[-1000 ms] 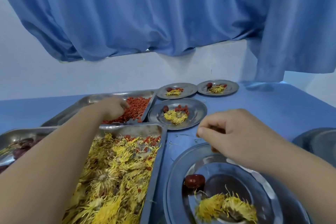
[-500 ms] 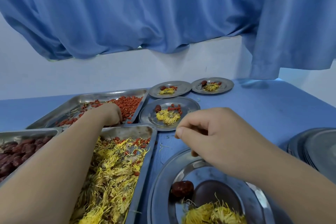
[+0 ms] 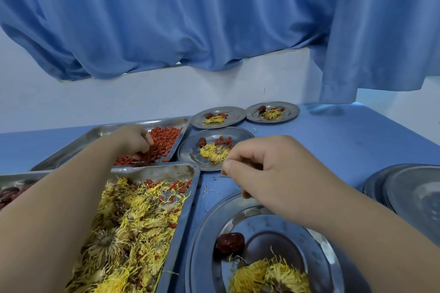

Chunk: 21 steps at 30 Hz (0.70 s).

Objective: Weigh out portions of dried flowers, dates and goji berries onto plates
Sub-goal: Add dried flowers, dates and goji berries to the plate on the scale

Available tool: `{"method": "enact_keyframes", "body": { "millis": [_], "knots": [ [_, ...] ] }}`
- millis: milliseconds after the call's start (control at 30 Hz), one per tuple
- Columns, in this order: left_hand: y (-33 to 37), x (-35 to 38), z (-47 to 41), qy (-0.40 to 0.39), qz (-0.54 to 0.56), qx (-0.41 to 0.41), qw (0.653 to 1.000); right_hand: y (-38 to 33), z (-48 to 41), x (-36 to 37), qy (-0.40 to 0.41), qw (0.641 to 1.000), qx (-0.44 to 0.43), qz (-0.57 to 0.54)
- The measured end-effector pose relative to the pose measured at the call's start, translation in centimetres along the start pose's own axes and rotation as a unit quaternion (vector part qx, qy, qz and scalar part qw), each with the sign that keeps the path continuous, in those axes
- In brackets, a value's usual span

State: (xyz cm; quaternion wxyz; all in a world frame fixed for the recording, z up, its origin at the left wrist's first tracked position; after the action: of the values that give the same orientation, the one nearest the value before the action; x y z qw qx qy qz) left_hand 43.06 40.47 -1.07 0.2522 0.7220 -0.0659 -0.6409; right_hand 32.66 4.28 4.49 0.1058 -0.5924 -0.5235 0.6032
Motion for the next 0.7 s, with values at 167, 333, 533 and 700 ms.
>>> {"method": "enact_keyframes", "body": {
  "millis": [167,333,533,700],
  "knots": [
    [-0.6,-0.8,0.7,0.032,0.143,0.004,0.989,0.1,0.0,-0.2,0.002,1.000,-0.002,0.000],
    [0.9,-1.1,2.7,0.010,0.329,0.001,0.944,-0.1,0.1,-0.9,0.018,1.000,-0.006,-0.001],
    [8.6,-0.3,8.2,-0.096,0.459,0.052,0.882,-1.3,0.4,-3.7,0.041,0.998,-0.009,-0.047],
    [16.6,2.4,13.8,-0.222,0.450,0.119,0.857,-1.8,0.9,-6.1,0.081,0.995,0.005,-0.050]
  ]
}}
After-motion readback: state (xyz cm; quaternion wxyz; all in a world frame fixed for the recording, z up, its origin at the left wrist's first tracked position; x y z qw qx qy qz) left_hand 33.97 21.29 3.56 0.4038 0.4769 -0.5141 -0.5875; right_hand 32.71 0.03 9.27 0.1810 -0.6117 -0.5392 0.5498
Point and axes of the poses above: each hand's wrist, its own z-axis away from the middle knuckle, its own x-axis out of the palm, y = z × x, the point moved 7 cm from there along -z, towards the middle knuckle, and after that the axes turned 12 degrees about x, right-handed, at the moved point
